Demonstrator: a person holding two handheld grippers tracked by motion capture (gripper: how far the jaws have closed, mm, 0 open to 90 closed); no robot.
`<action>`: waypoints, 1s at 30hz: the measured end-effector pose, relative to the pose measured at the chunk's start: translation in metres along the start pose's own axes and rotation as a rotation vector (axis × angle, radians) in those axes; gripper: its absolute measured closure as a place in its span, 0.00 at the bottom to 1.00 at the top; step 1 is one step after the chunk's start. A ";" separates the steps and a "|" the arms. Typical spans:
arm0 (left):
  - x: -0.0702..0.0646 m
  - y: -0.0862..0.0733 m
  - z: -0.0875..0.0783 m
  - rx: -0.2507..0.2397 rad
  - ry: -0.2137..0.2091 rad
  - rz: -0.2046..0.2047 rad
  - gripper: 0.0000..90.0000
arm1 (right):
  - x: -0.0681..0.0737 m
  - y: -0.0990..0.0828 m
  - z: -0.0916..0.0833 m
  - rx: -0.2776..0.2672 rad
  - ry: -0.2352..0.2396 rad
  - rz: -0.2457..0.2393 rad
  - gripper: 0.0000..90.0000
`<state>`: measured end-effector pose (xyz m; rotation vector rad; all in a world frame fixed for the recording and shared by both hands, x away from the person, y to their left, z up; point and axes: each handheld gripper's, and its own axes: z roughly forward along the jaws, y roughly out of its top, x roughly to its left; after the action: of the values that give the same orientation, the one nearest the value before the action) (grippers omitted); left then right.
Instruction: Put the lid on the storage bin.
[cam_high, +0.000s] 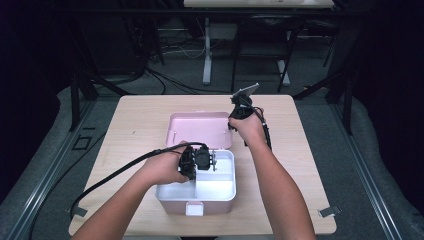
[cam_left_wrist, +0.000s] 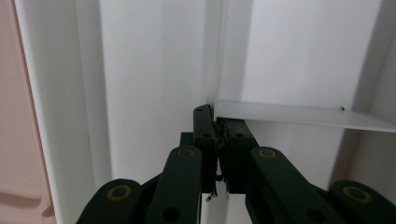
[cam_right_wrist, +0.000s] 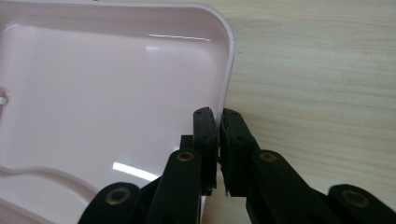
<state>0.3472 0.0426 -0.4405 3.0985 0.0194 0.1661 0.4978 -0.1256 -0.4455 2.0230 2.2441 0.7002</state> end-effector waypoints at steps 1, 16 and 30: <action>0.000 0.000 0.000 0.000 0.000 0.000 0.96 | 0.000 -0.001 0.001 -0.025 0.001 -0.004 0.96; 0.000 0.000 0.000 0.000 -0.001 -0.001 0.96 | 0.004 -0.004 -0.029 -0.070 0.027 -0.035 0.97; 0.000 0.000 0.000 -0.003 -0.004 -0.004 0.96 | 0.007 -0.015 -0.053 -0.148 0.063 -0.082 0.97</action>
<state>0.3477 0.0429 -0.4406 3.0958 0.0246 0.1601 0.4653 -0.1357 -0.4014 1.8557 2.2198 0.9047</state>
